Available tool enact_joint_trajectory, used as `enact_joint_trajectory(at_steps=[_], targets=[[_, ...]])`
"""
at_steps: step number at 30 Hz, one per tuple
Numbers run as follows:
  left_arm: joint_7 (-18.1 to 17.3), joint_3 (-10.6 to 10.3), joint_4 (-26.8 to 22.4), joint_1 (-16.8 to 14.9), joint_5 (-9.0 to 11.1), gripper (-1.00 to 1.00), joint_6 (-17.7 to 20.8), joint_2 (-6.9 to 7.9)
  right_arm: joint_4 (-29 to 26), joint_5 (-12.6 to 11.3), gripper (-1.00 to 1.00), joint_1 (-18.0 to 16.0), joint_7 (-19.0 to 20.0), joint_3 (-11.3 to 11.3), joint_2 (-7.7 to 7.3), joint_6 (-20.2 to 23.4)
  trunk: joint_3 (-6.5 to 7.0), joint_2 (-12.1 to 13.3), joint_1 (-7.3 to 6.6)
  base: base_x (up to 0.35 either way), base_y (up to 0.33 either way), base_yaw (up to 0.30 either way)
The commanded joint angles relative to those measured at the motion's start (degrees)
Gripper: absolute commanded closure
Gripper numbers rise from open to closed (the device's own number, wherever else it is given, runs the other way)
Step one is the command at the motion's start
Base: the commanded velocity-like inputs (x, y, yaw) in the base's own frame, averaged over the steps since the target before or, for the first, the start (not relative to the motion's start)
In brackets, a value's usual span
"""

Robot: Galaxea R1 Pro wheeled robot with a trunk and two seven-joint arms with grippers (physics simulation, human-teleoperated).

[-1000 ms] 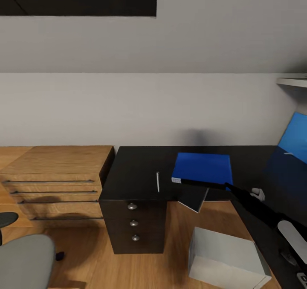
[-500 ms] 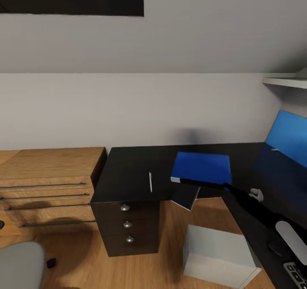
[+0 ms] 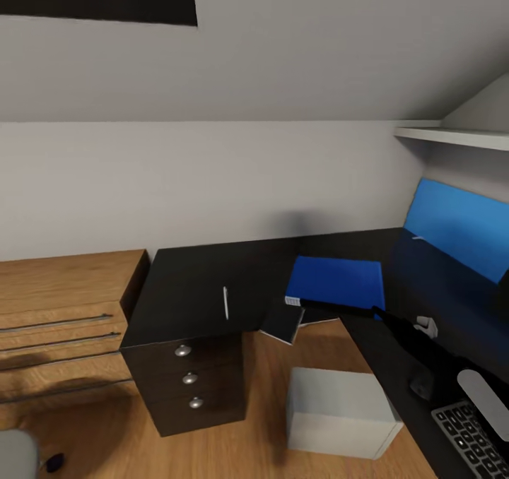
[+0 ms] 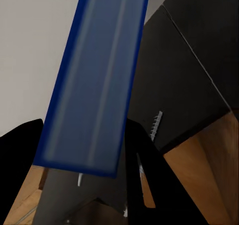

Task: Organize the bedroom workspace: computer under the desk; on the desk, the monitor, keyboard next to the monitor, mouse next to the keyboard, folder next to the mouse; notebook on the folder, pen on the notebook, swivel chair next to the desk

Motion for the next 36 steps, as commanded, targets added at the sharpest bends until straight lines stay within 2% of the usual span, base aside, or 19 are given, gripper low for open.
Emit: enact_joint_trajectory(at_steps=[1,6,14,22,28,36], targets=[[0.63,-0.03,-0.09,-0.02,-0.67,-1.00,-0.11,0.12,0.03,-0.58,1.00,-0.06,0.05,-0.02,0.00,0.47,-0.06,-0.04,0.00,0.054,0.000,-0.269],[0.59,-0.13,-0.09,-0.02,-0.60,-1.00,-0.49,1.12,0.06,-0.58,1.00,-0.06,0.32,-0.08,-0.08,0.55,-0.06,-0.04,0.00,0.123,0.000,-0.152],[0.59,-0.14,-0.09,-0.02,-0.66,-1.00,-0.47,1.50,0.15,-0.67,1.00,-0.06,0.35,-0.08,-0.04,0.70,-0.01,-0.04,0.00,0.015,0.000,-0.029],[0.51,-0.14,-0.10,-0.01,-0.81,-1.00,-0.19,1.55,1.54,-0.73,1.00,-0.06,0.35,-0.02,0.01,0.72,0.21,-0.04,0.00,0.000,0.000,-0.204],[0.50,-0.14,-0.10,0.00,-0.84,-1.00,-0.13,1.55,3.36,-1.13,1.00,-0.06,1.05,-0.16,-0.07,1.16,0.23,-0.04,0.00,0.000,0.000,-0.033],[0.50,-0.14,-0.10,-0.02,-0.84,-1.00,-0.12,1.54,5.09,-1.36,1.00,-0.06,3.89,-0.09,0.05,1.20,0.23,-0.04,0.00,0.000,0.000,-0.001]])
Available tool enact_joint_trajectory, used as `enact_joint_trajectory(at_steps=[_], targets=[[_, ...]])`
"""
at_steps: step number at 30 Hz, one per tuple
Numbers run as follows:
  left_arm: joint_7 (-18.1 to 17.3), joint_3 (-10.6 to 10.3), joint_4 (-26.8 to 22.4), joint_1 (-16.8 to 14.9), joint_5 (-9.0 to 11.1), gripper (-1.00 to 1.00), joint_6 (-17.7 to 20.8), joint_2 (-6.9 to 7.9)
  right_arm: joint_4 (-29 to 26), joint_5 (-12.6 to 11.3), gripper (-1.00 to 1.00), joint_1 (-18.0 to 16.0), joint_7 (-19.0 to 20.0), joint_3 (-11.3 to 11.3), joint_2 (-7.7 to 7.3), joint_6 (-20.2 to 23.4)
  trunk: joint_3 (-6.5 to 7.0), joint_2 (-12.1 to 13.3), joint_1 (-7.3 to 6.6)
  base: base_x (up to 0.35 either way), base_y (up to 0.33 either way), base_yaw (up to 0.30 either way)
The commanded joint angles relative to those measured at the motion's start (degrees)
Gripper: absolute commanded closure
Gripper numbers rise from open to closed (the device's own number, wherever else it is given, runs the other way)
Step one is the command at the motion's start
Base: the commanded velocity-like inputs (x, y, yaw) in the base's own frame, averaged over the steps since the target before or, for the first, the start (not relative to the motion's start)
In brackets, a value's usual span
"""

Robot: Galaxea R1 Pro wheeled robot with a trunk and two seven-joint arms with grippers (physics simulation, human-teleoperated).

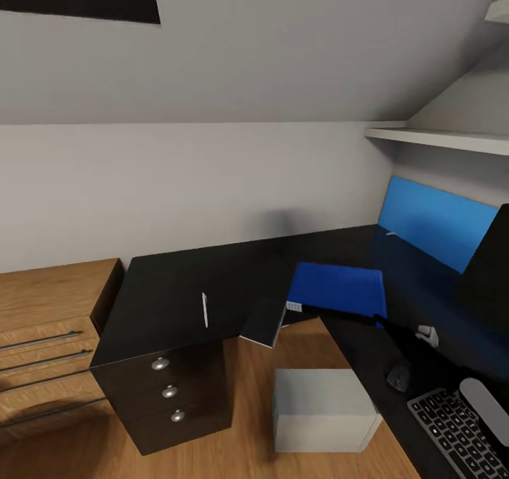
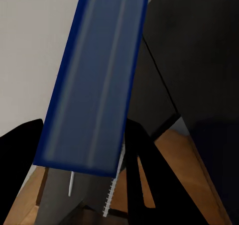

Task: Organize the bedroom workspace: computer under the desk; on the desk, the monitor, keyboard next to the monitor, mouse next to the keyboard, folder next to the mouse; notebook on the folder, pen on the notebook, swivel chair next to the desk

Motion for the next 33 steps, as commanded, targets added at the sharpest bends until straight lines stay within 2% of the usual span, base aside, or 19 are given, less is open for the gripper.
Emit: enact_joint_trajectory(at_steps=[1,5,12,15,19,22,27,33], targets=[[0.59,-0.01,-0.09,-0.03,-0.63,-1.00,-0.10,-0.04,0.08,-0.49,1.00,-0.03,-0.01,-0.01,0.03,0.27,-0.06,-0.03,0.00,0.000,0.000,0.000],[0.59,-0.06,-0.09,-0.03,-0.64,-1.00,-0.10,-0.09,0.19,-0.45,1.00,-0.03,-0.41,-0.30,1.08,-2.10,-0.06,-0.03,0.00,0.000,0.000,0.000],[0.59,-0.09,-0.09,0.00,-0.71,-1.00,-0.03,-0.12,-0.17,-0.62,1.00,-0.03,-10.19,-1.85,4.52,-9.41,-0.06,-0.03,0.00,0.000,0.000,0.000],[0.59,-0.11,-0.09,-0.02,-0.71,-1.00,-0.01,-0.12,-0.55,-0.63,1.00,-0.03,-13.08,-2.09,5.68,-12.10,-0.06,-0.03,0.00,0.000,0.000,0.000],[0.59,-0.12,-0.09,-0.02,-0.71,-1.00,-0.01,-0.12,-1.28,-0.61,1.00,-0.03,-15.77,-2.23,7.51,-17.03,-0.06,-0.03,0.00,0.000,0.000,0.000],[0.59,-0.17,-0.09,-0.01,-0.71,-1.00,-0.01,-0.12,-1.51,-0.63,1.00,-0.03,-16.69,-2.41,9.54,-21.68,-0.06,-0.03,0.00,0.000,0.000,0.000],[0.59,-0.18,-0.09,-0.02,-0.71,-1.00,-0.01,-0.12,-1.63,-0.57,1.00,-0.03,-17.42,-2.45,11.20,-24.46,-0.06,-0.03,0.00,0.000,0.000,0.000],[0.52,-0.18,-0.09,-0.02,-0.71,-1.00,-0.01,-0.12,-2.62,-0.51,1.00,-0.03,-22.88,-2.43,12.45,-25.74,-0.06,-0.03,0.00,0.000,0.000,0.000]])
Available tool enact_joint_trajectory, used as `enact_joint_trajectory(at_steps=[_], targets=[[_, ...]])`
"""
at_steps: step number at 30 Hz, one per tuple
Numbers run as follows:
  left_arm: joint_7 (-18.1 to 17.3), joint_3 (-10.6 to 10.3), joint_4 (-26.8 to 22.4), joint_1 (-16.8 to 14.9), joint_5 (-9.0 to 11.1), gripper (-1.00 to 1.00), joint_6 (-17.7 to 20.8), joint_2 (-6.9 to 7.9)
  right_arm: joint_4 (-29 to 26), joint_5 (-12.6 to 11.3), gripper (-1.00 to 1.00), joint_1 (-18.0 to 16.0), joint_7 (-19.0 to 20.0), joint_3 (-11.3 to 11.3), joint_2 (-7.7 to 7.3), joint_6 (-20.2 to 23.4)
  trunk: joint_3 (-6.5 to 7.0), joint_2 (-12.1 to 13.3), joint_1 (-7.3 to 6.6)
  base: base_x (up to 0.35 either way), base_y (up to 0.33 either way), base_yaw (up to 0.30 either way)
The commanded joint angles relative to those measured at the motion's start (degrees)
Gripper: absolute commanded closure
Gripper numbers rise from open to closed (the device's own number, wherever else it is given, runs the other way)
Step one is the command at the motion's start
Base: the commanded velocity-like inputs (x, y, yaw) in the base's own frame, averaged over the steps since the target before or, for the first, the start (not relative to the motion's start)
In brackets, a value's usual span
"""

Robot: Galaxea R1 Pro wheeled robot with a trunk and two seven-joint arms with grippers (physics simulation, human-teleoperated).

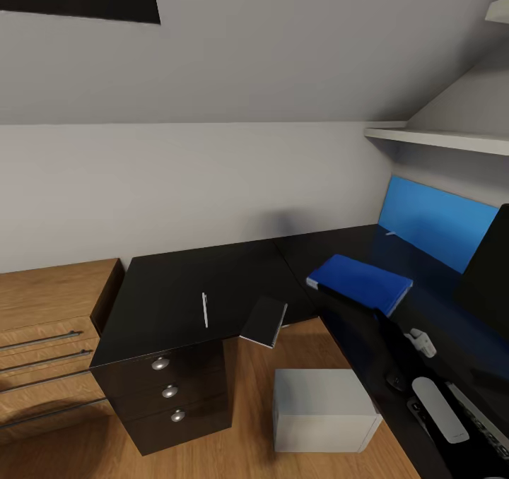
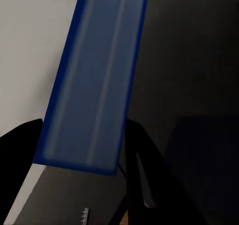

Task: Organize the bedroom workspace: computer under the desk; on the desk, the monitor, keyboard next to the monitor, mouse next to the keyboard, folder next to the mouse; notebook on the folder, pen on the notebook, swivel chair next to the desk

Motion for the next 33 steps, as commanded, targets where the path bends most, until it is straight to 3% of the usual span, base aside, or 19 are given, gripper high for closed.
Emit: enact_joint_trajectory(at_steps=[1,13,20,29,33], targets=[[0.58,-0.01,-0.09,-0.01,-0.62,-1.00,-0.09,-0.04,-0.22,-0.58,1.00,-0.03,-0.09,0.05,0.19,-0.52,-0.06,-0.03,0.00,0.000,0.000,0.000],[0.57,-0.06,-0.07,-0.03,-0.64,-1.00,-0.22,-0.16,-1.11,-0.32,1.00,-0.03,-5.00,0.07,2.95,-5.11,-0.06,-0.03,0.00,0.000,0.000,0.000],[0.57,-0.09,-0.09,-0.03,-0.66,-1.00,-0.26,-0.22,-1.13,-0.34,1.00,-0.03,-4.90,0.10,2.78,-4.69,-0.06,-0.03,0.00,0.000,0.000,0.000],[0.57,-0.10,-0.07,-0.03,-0.67,-1.00,-0.21,-0.22,-0.59,-0.35,1.00,-0.03,0.18,0.13,2.69,-3.30,-0.06,-0.03,0.00,0.000,0.000,0.000],[0.45,-0.10,-0.06,-0.03,-0.71,-1.00,-0.53,-1.09,0.73,-0.23,1.00,0.04,-1.15,1.48,4.00,-4.59,-0.06,-0.03,0.00,0.000,0.000,0.000]])
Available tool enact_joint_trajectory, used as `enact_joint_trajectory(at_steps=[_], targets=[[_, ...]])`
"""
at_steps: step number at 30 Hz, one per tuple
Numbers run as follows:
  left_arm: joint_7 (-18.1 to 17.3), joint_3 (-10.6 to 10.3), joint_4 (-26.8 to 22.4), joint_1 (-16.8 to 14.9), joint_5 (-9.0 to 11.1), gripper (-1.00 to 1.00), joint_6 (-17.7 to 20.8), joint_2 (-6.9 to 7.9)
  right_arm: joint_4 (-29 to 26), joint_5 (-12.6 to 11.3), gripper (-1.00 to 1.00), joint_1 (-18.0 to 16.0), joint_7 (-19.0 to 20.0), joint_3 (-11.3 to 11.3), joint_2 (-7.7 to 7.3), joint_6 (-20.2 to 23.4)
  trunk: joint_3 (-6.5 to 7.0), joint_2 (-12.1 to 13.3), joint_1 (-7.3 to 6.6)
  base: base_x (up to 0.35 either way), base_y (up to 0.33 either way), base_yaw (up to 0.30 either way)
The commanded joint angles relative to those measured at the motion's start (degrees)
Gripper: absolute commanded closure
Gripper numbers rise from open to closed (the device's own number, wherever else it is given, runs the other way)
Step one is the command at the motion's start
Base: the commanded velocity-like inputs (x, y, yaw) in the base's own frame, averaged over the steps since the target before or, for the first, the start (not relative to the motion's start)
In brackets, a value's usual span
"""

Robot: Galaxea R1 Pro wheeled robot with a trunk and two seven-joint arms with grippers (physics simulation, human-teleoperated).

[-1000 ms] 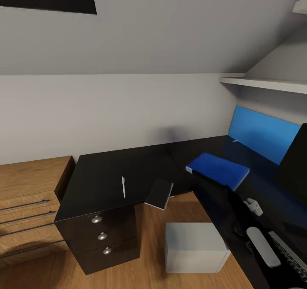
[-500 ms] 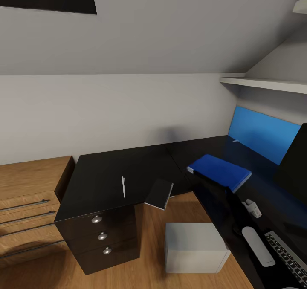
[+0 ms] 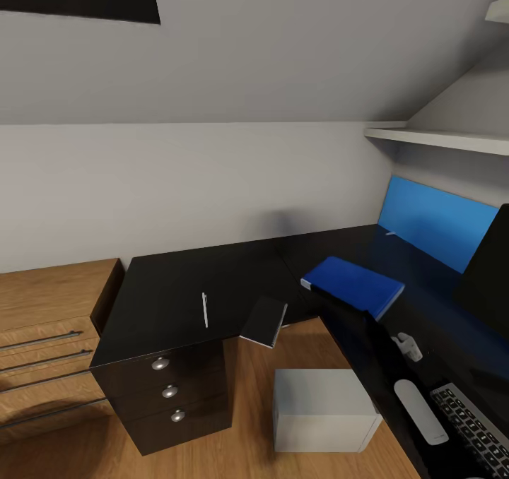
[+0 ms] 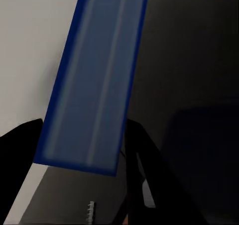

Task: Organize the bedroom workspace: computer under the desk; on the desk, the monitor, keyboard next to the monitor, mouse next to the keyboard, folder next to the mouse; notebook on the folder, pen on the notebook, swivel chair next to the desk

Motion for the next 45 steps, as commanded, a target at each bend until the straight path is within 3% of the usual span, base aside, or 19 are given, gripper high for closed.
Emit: enact_joint_trajectory(at_steps=[1,10,23,31,45], targets=[[0.58,-0.01,-0.09,-0.02,-0.61,-1.00,-0.10,-0.04,0.38,-0.61,1.00,-0.04,-0.02,0.39,0.31,-0.48,-0.06,-0.03,0.00,0.000,0.000,0.000],[0.58,-0.01,-0.08,-0.02,-0.61,-1.00,-0.10,-0.06,3.33,-0.76,1.00,-0.03,2.67,-0.19,3.02,1.47,-0.06,-0.03,0.00,0.000,0.000,0.000],[0.56,-0.01,-0.09,-0.02,-0.62,-1.00,-0.10,-0.06,5.00,-0.67,1.00,-0.03,6.77,-0.28,2.99,1.52,0.20,-0.03,0.00,0.000,0.000,-0.152],[0.55,-0.01,-0.08,-0.02,-0.61,-1.00,-0.10,-0.06,4.97,-0.65,1.00,-0.03,6.81,-0.28,2.96,1.58,0.38,-0.03,0.00,-0.003,0.001,-0.183],[0.53,-0.01,-0.06,-0.02,-0.61,-1.00,-0.10,-0.06,4.95,-0.63,1.00,-0.03,6.47,-0.20,3.31,1.34,0.40,-0.03,0.00,-0.044,0.070,-0.010]])
